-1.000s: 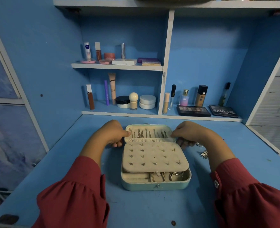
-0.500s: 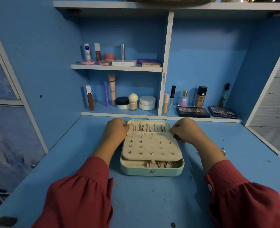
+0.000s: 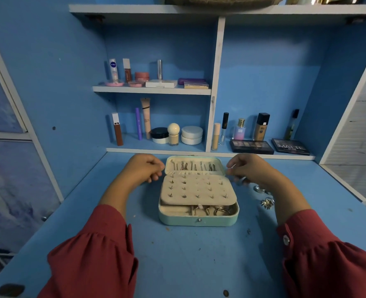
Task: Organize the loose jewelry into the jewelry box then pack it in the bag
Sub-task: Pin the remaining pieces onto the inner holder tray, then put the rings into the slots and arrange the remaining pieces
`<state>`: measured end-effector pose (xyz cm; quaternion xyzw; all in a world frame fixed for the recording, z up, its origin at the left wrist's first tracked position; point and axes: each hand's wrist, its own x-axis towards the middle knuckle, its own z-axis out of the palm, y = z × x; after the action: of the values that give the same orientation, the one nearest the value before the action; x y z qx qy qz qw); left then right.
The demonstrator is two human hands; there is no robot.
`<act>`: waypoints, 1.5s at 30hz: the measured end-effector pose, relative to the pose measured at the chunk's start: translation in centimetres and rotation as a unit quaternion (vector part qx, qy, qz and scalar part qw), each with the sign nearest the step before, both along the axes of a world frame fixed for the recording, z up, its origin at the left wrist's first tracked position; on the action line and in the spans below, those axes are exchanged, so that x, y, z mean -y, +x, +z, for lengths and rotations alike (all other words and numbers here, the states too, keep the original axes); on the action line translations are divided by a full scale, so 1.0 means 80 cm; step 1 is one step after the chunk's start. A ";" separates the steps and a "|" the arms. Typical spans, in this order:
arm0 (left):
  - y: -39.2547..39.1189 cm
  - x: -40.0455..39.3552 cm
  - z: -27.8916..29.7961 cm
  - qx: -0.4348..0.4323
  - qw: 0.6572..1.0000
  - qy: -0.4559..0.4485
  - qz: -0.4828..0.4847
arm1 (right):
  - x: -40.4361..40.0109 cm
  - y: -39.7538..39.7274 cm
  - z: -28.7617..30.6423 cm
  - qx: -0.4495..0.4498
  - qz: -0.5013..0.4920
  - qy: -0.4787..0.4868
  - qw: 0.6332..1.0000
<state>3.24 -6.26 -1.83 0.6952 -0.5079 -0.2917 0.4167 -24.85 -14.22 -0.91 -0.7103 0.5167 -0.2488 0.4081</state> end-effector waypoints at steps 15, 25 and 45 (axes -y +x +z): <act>0.021 -0.019 0.001 -0.119 0.985 0.041 -0.121 | 0.002 -0.022 -0.004 0.093 0.123 0.110 0.982; 0.018 -0.020 -0.005 -0.164 0.980 0.013 -0.112 | 0.002 -0.020 -0.011 0.150 0.092 0.132 0.976; 0.007 -0.005 -0.013 -0.120 0.990 -0.030 -0.061 | 0.000 -0.001 -0.010 0.177 0.042 0.072 0.981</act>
<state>3.76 -5.87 -2.88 0.6101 -0.5040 -0.3830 0.4765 -24.90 -14.20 -1.69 -0.6448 0.4224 -0.3149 0.5537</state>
